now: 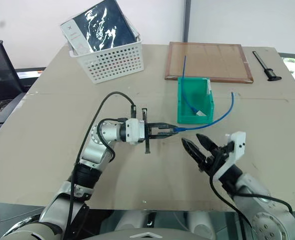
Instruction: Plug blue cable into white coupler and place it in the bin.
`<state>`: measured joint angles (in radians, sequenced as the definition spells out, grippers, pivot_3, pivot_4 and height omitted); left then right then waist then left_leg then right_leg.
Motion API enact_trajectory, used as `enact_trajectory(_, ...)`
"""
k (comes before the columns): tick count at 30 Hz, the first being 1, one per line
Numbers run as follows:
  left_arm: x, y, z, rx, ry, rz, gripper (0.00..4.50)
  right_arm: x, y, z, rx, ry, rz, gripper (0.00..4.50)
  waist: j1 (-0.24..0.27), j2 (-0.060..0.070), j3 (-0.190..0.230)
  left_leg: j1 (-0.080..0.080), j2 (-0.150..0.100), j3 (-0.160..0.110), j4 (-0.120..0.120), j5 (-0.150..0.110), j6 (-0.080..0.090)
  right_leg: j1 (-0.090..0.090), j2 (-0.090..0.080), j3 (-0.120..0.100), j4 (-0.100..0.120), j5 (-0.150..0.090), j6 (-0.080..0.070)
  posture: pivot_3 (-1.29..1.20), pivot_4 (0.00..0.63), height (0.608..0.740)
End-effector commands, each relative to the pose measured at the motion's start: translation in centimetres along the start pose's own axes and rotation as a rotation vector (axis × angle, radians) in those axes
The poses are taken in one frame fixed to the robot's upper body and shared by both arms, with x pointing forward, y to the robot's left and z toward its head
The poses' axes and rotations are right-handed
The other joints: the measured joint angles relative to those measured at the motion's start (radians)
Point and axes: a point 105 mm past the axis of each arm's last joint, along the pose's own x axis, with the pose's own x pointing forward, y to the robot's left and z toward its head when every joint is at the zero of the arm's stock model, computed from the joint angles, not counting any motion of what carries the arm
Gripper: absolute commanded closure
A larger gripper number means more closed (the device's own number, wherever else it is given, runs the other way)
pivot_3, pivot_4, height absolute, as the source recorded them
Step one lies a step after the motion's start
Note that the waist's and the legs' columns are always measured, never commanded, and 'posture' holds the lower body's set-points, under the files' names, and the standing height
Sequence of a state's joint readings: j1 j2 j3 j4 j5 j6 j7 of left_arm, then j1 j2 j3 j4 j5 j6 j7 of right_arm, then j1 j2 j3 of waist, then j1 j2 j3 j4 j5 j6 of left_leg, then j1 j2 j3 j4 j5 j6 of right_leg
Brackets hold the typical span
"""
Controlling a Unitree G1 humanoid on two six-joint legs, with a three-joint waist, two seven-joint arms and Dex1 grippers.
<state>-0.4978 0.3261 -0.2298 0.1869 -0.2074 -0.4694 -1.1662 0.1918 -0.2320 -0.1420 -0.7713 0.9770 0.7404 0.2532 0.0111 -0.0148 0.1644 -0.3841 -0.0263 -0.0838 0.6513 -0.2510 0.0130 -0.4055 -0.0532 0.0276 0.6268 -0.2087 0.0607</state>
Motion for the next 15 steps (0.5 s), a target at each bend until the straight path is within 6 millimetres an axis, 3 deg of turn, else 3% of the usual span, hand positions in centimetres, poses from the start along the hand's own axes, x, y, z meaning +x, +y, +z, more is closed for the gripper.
enact_trajectory(1, -0.2, 1.4, 1.0, 0.112, -0.022, 0.058, 4.5, 0.9, 0.9, 1.0, 0.071, -0.053, 0.061, 1.3, 0.0, 0.0, 0.0, 0.0, 0.0, 0.0, 0.0, 0.0, 0.0, 0.0, 0.0, 0.0, 0.0, 0.0, 0.0, 0.0, 0.15, 0.738)
enact_trajectory(15, 0.3, 1.7, 1.2, 0.178, -0.018, 0.112, 4.5, 3.7, 1.4, 2.0, 0.148, -0.081, 0.14, 1.3, -0.016, 0.0, 0.0, 0.0, -0.003, -0.001, 0.0, 0.0, 0.0, 0.0, 0.001, -0.001, 0.001, 0.0, 0.0, 0.0, 0.15, 0.738)
